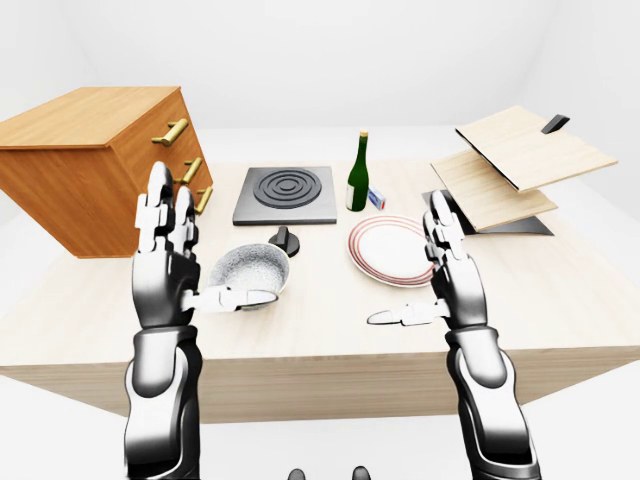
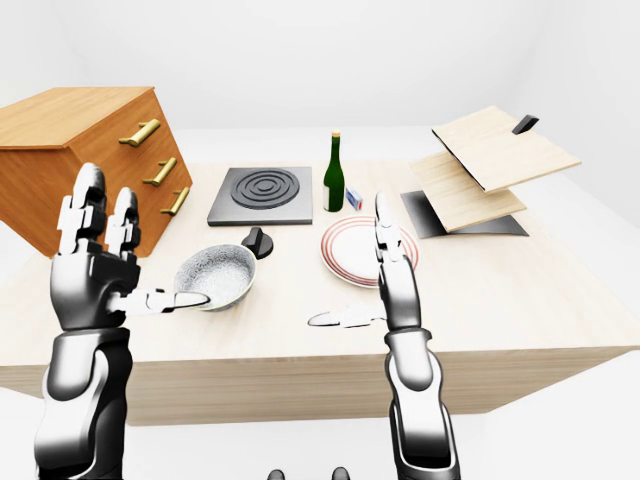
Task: Pick up the akita bowl and put it on the plate.
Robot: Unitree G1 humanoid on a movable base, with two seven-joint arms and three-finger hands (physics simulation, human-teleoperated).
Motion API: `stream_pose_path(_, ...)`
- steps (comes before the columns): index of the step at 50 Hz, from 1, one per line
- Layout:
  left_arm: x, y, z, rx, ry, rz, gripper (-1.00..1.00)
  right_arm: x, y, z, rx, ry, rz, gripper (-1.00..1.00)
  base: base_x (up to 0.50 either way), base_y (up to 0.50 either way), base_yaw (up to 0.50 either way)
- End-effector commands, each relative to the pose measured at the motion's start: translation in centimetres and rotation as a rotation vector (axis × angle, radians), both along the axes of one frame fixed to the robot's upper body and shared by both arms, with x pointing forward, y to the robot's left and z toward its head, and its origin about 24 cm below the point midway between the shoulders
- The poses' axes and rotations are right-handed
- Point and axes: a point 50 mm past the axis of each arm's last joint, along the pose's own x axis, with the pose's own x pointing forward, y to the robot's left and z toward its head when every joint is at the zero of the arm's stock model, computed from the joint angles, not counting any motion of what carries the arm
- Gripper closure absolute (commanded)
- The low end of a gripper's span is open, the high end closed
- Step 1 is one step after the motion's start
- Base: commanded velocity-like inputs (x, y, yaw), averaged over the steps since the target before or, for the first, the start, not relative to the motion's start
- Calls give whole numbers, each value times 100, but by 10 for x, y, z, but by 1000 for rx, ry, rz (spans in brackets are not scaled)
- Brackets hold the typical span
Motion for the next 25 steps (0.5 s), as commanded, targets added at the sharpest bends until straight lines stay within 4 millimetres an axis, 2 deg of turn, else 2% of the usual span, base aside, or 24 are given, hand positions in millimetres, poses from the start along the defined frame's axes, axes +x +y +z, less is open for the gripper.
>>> stream_pose_path(1, 4, 21, 19, 2, -73, 74, -100, -1, 0, 1, -4, -7, -2, -100, 0, 0, 0)
stream_pose_path(18, 17, 63, 32, -13, -89, 212, -100, -2, -1, 2, -6, -11, -6, -100, 0, 0, 0)
stream_pose_path(24, 22, 74, 30, 5, -60, 264, -100, -2, -1, 3, -7, -16, -6, -100, 0, 0, 0)
stream_pose_path(25, 27, 78, 24, -2, -27, 271, -100, -2, -1, 3, -9, -15, -6, -100, 0, 0, 0)
